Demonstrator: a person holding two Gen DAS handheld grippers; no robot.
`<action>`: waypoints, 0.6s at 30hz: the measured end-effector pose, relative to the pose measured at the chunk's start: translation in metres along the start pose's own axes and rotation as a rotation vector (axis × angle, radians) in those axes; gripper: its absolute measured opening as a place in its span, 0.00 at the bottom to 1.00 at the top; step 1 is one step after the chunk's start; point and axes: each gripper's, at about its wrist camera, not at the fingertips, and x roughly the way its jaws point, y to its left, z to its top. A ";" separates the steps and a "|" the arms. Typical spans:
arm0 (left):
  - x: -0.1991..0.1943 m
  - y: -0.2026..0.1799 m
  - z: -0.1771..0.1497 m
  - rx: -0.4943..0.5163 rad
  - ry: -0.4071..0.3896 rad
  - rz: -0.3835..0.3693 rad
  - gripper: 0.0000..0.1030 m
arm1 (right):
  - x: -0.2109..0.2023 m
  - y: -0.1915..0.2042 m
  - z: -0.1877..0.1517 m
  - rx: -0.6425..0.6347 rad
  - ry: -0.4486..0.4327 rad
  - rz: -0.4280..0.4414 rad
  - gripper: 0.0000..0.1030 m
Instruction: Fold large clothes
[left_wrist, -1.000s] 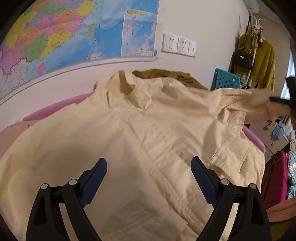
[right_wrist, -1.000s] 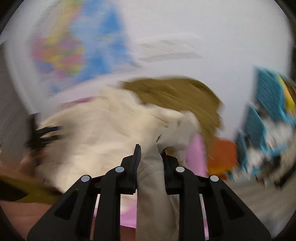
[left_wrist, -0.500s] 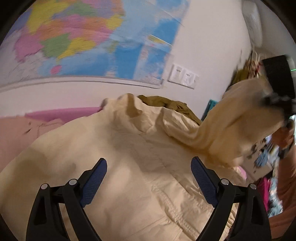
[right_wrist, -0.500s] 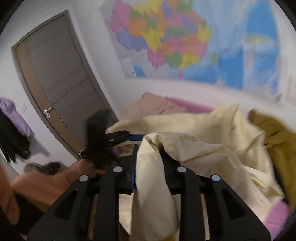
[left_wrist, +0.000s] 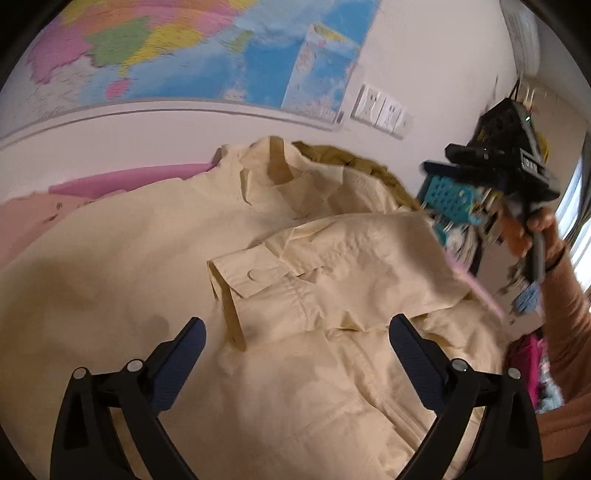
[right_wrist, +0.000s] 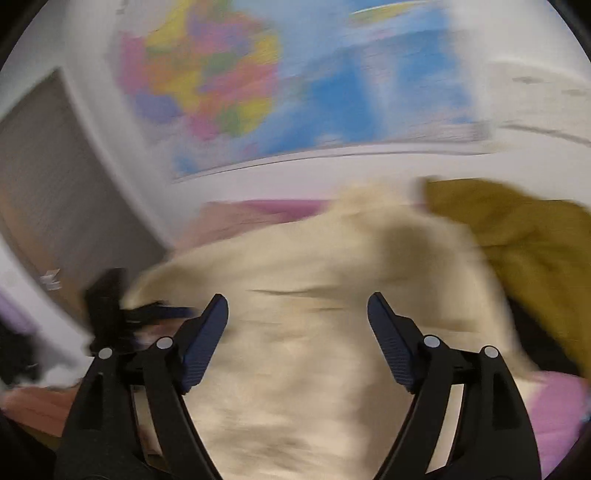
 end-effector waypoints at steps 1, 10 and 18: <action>0.007 0.001 0.004 0.010 0.019 0.031 0.93 | -0.005 -0.021 -0.003 0.021 -0.008 -0.086 0.75; 0.088 0.018 0.030 0.011 0.230 0.148 0.81 | 0.063 -0.131 -0.027 0.160 0.231 -0.234 0.71; 0.095 0.030 0.029 -0.033 0.253 0.141 0.03 | 0.007 -0.138 -0.011 0.192 0.044 -0.231 0.03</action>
